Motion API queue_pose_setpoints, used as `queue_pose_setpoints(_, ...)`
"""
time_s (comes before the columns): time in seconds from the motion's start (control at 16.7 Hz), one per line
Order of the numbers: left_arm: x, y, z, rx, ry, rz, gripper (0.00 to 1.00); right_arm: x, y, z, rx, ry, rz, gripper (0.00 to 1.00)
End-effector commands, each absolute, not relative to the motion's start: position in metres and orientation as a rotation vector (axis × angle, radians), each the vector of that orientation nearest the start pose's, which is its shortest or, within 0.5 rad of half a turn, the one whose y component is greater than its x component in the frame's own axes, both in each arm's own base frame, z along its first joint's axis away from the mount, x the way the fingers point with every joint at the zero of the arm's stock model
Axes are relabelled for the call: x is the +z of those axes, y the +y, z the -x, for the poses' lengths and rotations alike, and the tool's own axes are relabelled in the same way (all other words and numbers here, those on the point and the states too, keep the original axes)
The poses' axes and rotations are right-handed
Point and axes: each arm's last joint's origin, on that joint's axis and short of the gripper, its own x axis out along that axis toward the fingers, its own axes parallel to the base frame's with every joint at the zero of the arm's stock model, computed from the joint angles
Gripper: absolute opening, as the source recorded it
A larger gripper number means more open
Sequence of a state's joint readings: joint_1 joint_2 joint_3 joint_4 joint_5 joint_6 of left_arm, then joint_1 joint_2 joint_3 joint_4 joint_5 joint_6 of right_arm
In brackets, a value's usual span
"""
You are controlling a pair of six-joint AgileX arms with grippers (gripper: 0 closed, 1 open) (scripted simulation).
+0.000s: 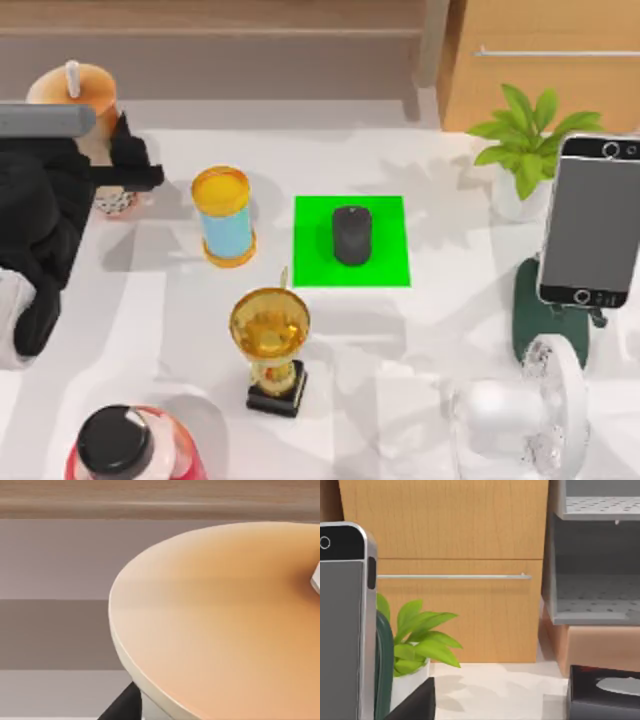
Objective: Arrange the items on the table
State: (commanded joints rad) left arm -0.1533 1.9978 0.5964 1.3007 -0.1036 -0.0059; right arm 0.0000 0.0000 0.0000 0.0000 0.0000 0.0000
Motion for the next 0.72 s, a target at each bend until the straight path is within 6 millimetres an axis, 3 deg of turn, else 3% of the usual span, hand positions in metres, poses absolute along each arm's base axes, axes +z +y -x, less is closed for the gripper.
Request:
queue_pose_setpoints(0.18,0.121,-0.049,-0.337,-0.032,0.016,0.024,0.0,0.16,-0.001,-0.106,0.0,0.0,0.0,1.0)
queue_pose_setpoints(0.72,0.219,-0.072,-0.362,-0.051,-0.175,0.09,0.0,0.16,-0.001,-0.106,0.0,0.0,0.0,1.0)
